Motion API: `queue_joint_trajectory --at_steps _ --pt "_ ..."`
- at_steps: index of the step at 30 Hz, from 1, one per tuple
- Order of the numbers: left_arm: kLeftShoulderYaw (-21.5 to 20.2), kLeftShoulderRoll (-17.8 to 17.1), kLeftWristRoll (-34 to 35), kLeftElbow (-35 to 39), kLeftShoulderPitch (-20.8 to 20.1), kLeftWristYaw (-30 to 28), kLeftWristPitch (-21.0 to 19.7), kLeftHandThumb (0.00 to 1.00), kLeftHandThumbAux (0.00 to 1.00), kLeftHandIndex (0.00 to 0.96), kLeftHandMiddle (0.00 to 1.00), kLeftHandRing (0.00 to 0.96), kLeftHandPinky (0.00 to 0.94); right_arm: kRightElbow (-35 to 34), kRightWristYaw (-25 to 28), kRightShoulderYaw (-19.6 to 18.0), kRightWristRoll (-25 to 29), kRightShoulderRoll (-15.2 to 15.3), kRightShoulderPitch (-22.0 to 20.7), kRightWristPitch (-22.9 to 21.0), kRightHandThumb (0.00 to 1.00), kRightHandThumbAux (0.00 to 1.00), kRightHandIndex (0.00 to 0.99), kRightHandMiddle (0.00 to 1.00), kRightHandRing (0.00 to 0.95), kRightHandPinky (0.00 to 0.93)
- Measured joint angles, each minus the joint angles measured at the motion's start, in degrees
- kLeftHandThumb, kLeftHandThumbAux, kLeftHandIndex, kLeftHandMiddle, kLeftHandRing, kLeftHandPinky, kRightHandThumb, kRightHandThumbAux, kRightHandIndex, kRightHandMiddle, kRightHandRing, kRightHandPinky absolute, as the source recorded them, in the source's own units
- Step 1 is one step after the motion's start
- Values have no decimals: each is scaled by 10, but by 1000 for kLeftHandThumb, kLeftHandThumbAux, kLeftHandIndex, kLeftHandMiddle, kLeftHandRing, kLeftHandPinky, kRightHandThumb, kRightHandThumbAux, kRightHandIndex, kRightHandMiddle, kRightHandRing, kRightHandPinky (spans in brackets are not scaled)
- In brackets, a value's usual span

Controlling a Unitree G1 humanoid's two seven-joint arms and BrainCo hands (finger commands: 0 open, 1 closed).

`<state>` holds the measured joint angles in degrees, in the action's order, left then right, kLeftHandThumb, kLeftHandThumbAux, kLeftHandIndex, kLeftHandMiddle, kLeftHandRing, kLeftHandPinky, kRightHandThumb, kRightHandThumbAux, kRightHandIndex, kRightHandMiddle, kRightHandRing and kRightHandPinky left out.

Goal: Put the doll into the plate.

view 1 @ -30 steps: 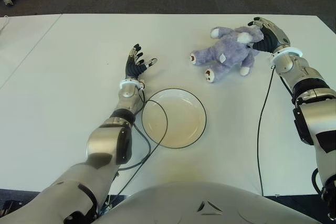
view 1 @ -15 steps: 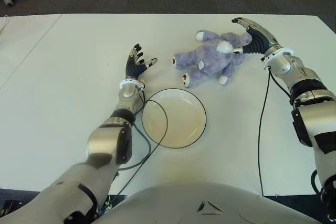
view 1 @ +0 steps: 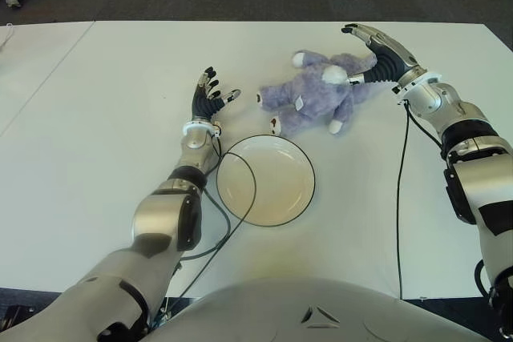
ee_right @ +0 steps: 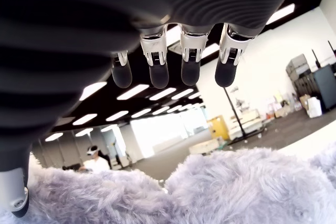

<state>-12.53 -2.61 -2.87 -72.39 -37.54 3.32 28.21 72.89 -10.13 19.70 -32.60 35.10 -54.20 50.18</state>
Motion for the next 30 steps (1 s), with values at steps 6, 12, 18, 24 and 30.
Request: queue_joint_trajectory --at_steps 6,12,18,24,30 --pt "0 0 0 0 0 0 0 0 864 55 99 112 165 -3 -19 5 -8 0 0 14 0 600 6 0 0 65" --pt "-3 1 3 0 0 0 0 0 879 64 101 112 159 -3 -25 9 -13 1 0 20 24 632 6 0 0 65" --pt "-4 1 6 0 0 -3 0 0 890 59 99 109 159 -3 -33 15 -17 1 0 21 72 667 9 0 0 68" --pt "-4 1 6 0 0 -3 0 0 875 57 97 109 159 -3 -39 17 -19 1 0 21 114 698 14 0 5 76" --pt "-4 1 6 0 0 -3 0 0 874 61 92 108 158 -3 -41 17 -19 1 0 21 157 724 17 0 5 74"
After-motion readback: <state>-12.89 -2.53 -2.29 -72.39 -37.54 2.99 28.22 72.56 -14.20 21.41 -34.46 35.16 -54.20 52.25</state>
